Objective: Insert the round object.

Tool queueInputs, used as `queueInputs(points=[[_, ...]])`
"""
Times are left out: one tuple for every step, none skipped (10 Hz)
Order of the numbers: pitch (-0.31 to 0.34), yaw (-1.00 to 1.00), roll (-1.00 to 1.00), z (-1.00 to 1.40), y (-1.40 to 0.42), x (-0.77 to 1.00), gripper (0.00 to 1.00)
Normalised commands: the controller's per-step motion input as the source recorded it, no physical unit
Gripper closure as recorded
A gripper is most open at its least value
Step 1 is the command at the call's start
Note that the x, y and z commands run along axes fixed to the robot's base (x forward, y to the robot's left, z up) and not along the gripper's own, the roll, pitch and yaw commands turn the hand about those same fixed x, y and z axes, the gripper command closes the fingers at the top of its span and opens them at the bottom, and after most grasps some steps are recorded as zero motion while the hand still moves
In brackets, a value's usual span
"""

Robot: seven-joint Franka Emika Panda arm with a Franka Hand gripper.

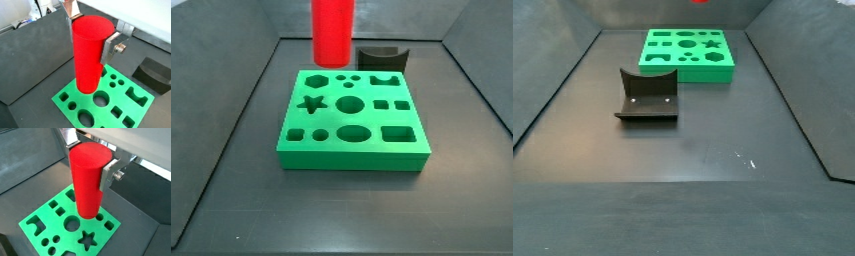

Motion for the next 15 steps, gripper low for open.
queueInputs(points=[[0.0,0.0,0.04,-0.31,0.0,0.0,1.0],[0.017,0.0,0.16,-0.59,0.0,0.0,1.0],[0.021,0.03,0.07,-0.76,0.09,0.22,1.0],[0.0,0.0,-0.03,-0.64,0.15,0.4,1.0],[-0.099,0.0,0.0,-0.58,0.17,0.18,1.0],[-0.081,0.0,0.09,-0.76,0.17,0.15,1.0],[-0.049,0.0,0.21,-0.71,0.14,0.0,1.0],[0.0,0.0,0.18,-0.59,0.17,0.04,1.0],[0.024,0.0,0.13,-0.48,0.19,0.11,1.0],[0.027,0.0,0.07,-0.44,0.15,0.18,1.0],[0.046,0.0,0.06,-0.41,0.19,0.21,1.0],[0.02,0.0,0.05,-0.44,0.08,0.23,1.0],[0.0,-0.13,0.0,-0.45,0.0,0.47,1.0],[0.0,-0.16,0.0,-0.48,-0.02,0.46,1.0],[-0.011,-0.15,0.02,-0.51,-0.05,0.29,1.0]])
